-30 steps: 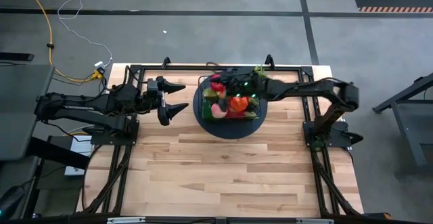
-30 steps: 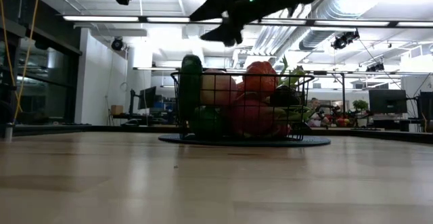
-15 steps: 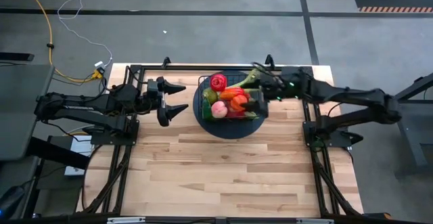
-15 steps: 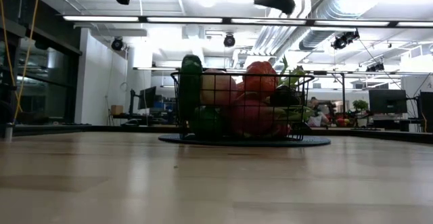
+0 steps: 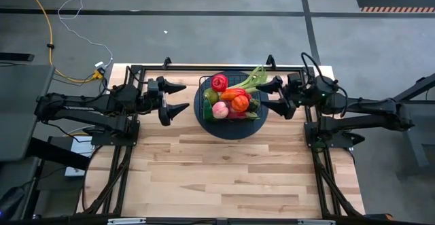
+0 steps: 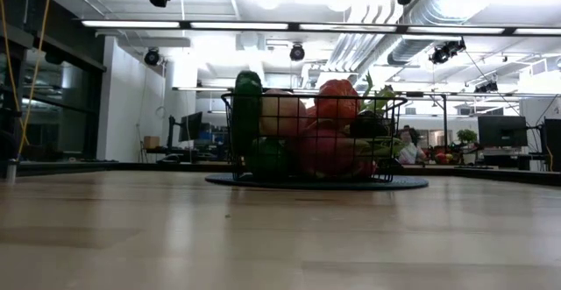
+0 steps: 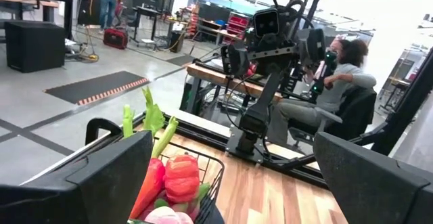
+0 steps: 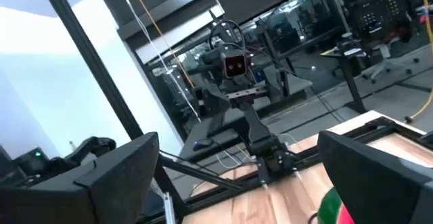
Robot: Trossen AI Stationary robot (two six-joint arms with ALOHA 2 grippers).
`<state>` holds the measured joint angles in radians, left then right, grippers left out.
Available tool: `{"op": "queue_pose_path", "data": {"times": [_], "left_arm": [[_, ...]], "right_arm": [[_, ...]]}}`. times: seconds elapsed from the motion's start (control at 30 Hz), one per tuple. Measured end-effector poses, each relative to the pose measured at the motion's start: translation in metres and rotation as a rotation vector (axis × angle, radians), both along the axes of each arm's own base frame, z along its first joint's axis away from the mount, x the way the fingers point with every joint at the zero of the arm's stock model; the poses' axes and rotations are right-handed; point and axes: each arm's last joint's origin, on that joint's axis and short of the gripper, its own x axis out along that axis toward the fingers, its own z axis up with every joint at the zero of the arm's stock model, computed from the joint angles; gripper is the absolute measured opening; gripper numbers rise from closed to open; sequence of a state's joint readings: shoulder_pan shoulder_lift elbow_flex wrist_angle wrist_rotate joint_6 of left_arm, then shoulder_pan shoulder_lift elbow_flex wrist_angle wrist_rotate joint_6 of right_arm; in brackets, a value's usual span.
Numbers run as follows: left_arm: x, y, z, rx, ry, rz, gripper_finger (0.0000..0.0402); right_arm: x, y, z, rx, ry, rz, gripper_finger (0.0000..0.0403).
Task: Build produce basket
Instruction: Return to home position
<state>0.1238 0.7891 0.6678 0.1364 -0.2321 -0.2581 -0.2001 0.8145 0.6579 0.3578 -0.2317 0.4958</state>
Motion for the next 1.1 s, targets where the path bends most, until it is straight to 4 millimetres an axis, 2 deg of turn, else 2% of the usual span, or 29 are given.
{"op": "queue_pose_path", "data": {"times": [0.13, 0.3, 0.43, 0.53, 0.63, 0.87, 0.9, 1.03, 1.1], "left_arm": [[0.000, 0.000, 0.000, 0.000, 0.000, 0.013, 0.0397], [0.000, 0.000, 0.000, 0.000, 0.000, 0.014, 0.0397], [0.000, 0.000, 0.000, -0.002, -0.001, 0.014, 0.0397], [0.000, 0.000, 0.000, -0.004, -0.002, 0.014, 0.0397], [0.000, 0.000, 0.000, -0.004, -0.002, 0.007, 0.0397], [0.001, -0.002, 0.000, 0.000, -0.001, -0.063, 0.0397], [0.001, -0.002, 0.000, 0.000, -0.001, -0.068, 0.0397], [0.001, -0.002, 0.000, 0.001, -0.001, -0.077, 0.0397], [0.001, -0.002, 0.000, 0.000, -0.001, -0.077, 0.0397]], "right_arm": [[0.002, -0.001, -0.003, -0.005, 0.023, -0.008, 0.0394], [0.003, 0.000, -0.007, -0.127, 0.058, -0.014, 0.0393], [0.003, -0.001, -0.009, -0.195, 0.079, -0.028, 0.0370], [0.004, -0.001, -0.013, -0.218, 0.114, -0.028, 0.0324], [0.004, -0.001, -0.016, -0.235, 0.145, -0.028, 0.0255], [0.004, 0.000, -0.017, -0.255, 0.158, -0.018, 0.0030], [0.004, 0.000, -0.017, -0.264, 0.156, -0.006, 0.0016], [0.004, 0.000, -0.017, -0.256, 0.156, 0.006, 0.0025], [0.004, 0.000, -0.017, -0.265, 0.155, 0.005, 0.0014]]}}
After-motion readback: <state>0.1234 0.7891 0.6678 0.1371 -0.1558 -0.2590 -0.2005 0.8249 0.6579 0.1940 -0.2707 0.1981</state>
